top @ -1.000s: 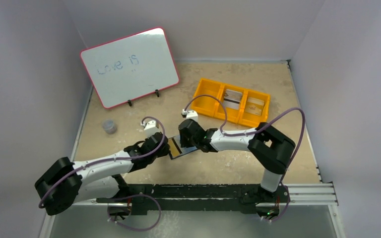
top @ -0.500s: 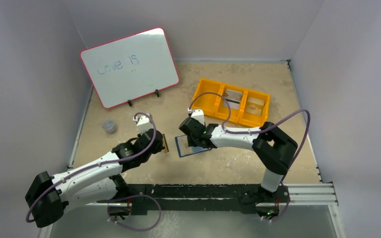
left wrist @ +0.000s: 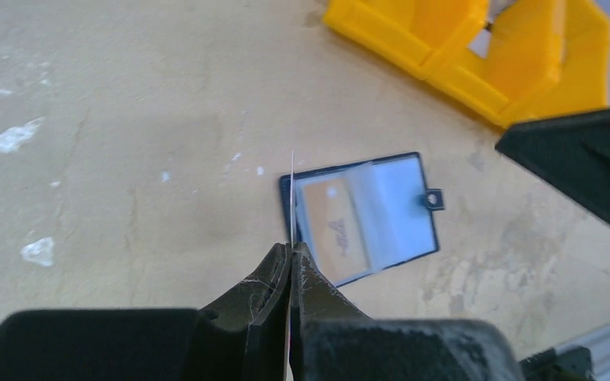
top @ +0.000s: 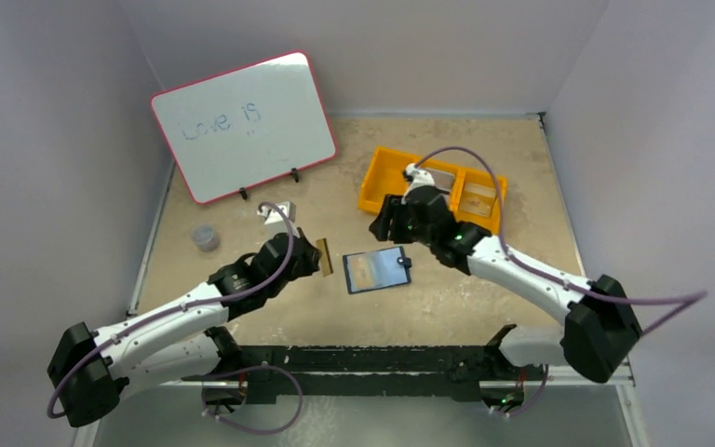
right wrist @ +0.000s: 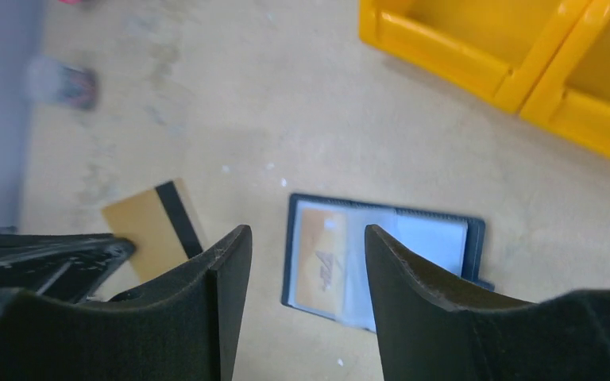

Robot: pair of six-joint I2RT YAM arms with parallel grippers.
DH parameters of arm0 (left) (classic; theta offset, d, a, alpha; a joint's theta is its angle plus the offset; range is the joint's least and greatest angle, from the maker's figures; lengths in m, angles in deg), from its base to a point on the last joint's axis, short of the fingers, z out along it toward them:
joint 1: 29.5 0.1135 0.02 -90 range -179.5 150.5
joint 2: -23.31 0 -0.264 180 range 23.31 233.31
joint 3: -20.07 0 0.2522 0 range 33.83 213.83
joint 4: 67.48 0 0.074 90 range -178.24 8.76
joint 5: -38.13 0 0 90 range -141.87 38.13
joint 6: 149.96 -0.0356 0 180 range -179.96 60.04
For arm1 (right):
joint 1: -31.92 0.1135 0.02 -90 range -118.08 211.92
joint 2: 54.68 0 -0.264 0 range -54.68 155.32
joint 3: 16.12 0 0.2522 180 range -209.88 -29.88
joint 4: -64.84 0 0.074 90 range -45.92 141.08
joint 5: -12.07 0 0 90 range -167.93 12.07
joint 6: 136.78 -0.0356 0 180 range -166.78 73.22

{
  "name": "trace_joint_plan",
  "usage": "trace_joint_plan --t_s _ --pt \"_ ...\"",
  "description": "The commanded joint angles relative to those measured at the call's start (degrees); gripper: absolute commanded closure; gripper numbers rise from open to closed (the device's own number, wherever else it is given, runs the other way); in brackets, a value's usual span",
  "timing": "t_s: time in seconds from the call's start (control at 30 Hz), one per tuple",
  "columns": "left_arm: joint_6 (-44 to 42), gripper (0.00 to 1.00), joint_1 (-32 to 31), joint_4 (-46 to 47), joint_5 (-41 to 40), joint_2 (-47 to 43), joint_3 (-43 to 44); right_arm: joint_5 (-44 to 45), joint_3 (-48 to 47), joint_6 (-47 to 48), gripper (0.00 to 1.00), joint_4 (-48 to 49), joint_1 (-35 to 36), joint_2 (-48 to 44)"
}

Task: Take the credit cards out of the card holder
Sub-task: Remove the credit card from the card holder.

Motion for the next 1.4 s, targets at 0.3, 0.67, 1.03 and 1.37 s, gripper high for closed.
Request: trace_joint_plan --t_s 0.3,0.67,1.03,1.37 --pt "-6.2 1.0 8.96 22.78 26.53 -2.45 5.28 -53.23 5.62 7.26 0.36 34.43 -13.35 -2.52" --pt "-3.83 1.0 10.1 33.04 36.71 0.02 4.36 -61.27 5.1 3.39 0.41 39.9 -16.1 0.33" --pt "-4.74 1.0 10.63 31.89 35.8 -1.15 3.55 -67.71 8.2 -1.6 0.59 47.37 -17.54 -1.48" --pt "-4.7 1.0 10.83 31.97 35.91 -1.3 3.2 -68.13 9.27 -4.68 0.73 49.14 -19.78 -3.36"
